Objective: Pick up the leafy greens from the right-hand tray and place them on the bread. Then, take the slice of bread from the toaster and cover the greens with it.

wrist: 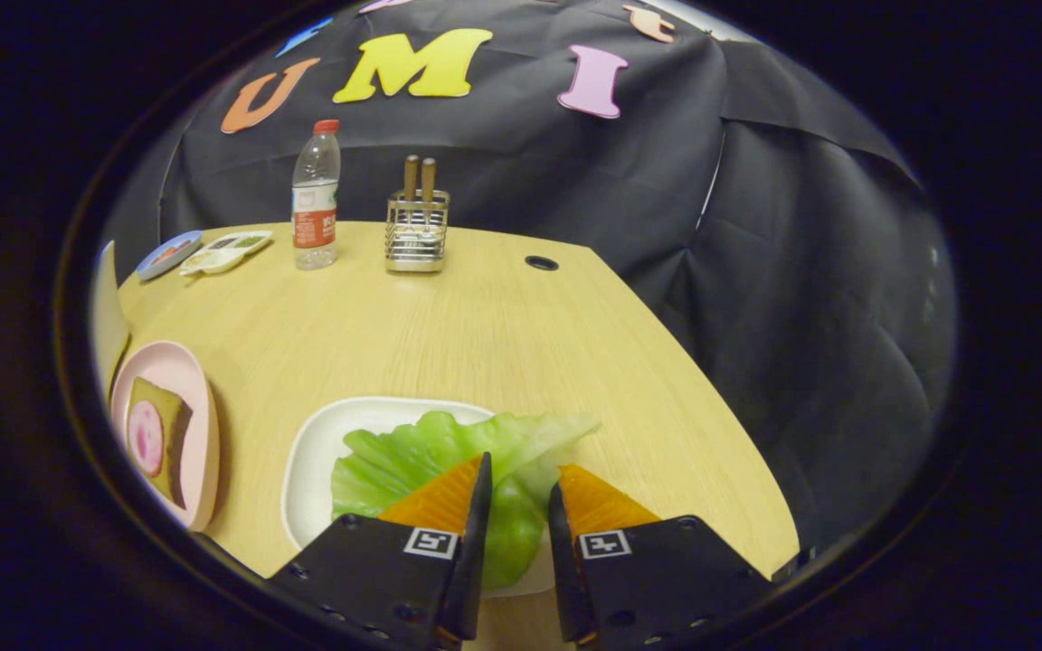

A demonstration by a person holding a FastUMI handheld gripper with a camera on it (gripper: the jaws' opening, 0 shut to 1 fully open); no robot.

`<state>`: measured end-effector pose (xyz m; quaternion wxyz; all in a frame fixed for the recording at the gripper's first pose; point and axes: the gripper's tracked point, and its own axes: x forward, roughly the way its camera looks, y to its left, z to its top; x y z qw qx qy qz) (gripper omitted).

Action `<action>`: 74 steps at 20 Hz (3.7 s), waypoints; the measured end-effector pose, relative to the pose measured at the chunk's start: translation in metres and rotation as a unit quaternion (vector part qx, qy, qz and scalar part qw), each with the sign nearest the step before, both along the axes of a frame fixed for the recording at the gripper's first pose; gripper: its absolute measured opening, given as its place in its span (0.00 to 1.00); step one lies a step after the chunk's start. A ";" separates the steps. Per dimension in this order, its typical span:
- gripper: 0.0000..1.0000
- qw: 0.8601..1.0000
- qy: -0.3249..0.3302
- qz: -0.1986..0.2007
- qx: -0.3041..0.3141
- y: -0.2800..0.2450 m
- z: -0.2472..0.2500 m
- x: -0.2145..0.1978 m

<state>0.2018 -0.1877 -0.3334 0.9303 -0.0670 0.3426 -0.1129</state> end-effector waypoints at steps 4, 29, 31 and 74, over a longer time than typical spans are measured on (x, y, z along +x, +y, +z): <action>0.08 1.000 -0.014 0.004 0.003 0.002 0.012 -0.005; 0.00 0.972 -0.173 0.148 0.053 0.211 0.164 -0.077; 0.00 0.968 -0.163 0.171 0.083 0.244 0.155 -0.077; 0.95 0.962 -0.167 0.174 0.129 0.292 0.138 -0.055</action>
